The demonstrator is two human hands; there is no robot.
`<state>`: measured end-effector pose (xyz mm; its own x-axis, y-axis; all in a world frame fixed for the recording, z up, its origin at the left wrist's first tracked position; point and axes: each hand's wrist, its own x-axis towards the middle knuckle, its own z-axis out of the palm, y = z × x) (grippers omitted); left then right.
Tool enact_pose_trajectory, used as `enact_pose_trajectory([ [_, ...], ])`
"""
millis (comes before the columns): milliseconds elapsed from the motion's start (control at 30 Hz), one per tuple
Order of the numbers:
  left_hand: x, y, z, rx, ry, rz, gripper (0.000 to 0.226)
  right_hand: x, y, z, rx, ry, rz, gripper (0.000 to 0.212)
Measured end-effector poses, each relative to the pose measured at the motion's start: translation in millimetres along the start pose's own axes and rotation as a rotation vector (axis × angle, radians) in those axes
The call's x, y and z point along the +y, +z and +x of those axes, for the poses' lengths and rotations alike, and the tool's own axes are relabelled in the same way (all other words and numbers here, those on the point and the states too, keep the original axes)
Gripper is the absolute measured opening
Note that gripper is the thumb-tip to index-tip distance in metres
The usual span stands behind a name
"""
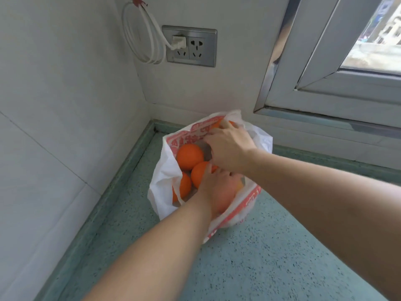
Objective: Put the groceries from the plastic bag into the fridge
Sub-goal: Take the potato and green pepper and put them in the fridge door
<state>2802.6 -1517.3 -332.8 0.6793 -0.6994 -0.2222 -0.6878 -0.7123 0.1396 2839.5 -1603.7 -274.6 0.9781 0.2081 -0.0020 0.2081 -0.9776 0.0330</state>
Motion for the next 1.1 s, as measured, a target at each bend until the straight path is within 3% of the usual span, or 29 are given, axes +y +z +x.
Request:
enact_pose_trajectory([
  [67, -14.1, 9.3, 1.2, 0.058, 0.000, -0.017, 0.045, 2.7, -0.3, 2.0, -0.018, 0.033, -0.161, 0.034],
  [200, -34.5, 5.5, -4.0, 0.016, -0.046, -0.015, 0.049, 2.4, 2.0, -2.3, -0.187, 0.120, -0.479, 0.027],
  [300, -45.7, 9.6, -4.2, 0.077, -0.078, -0.051, 0.062, -0.7, 12.7, -5.2, -0.278, 0.113, -0.569, 0.025],
  [400, -47.6, 11.5, -4.7, 0.153, -0.116, -0.086, 0.077, -4.9, 24.5, -3.9, -0.314, 0.061, -0.563, 0.024],
  [500, -48.8, 17.3, -2.4, 0.164, -0.119, -0.063, 0.066, -5.0, 40.3, 1.3, -0.332, 0.009, -0.489, 0.038],
  [633, -51.9, 22.8, 0.4, 0.174, -0.108, -0.081, 0.051, -5.8, 57.3, 10.0, -0.318, 0.190, -0.329, 0.065],
  [767, -52.6, 26.7, 1.1, 0.206, -0.085, -0.049, 0.050, 1.2, 73.6, 19.8, -0.301, 0.302, -0.303, 0.083],
  [933, -53.5, 26.9, 0.4, 0.167, -0.083, -0.052, 0.068, 5.1, 73.4, 13.2, -0.271, 0.264, -0.431, 0.066],
  [1100, -50.8, 21.7, -3.2, 0.222, -0.151, -0.144, 0.068, 3.8, 63.5, -7.1, -0.307, 0.234, -0.383, 0.055],
])
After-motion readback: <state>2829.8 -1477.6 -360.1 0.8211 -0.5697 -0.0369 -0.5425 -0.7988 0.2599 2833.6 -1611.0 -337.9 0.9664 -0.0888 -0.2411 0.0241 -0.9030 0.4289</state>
